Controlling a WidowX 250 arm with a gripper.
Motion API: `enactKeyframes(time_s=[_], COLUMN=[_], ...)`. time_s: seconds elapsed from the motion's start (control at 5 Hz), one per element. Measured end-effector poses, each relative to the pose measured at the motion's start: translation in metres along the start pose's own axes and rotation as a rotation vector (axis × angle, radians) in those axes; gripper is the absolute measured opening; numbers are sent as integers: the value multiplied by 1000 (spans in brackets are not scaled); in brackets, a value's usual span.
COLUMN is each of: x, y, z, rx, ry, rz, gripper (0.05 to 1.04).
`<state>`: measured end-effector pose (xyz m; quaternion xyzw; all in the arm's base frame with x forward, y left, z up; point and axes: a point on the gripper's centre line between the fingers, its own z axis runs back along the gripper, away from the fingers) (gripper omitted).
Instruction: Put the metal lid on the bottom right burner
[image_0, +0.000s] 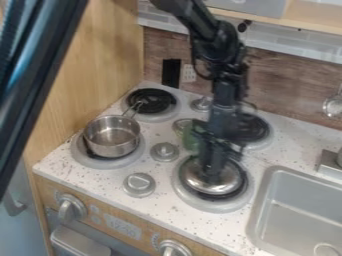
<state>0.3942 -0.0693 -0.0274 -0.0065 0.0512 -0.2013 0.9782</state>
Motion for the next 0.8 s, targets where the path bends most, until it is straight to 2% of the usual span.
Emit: enactKeyframes(time_s=[0.2, 0.4, 0.6, 0.8], x=[0, -8, -18, -26], y=[-3, -1, 7, 5], z=[-2, 19, 66, 81], rx=[35, 61, 108, 74], ry=[-9, -62, -171, -191], rz=[0, 67, 161, 201], gripper=[304, 594, 900, 1023])
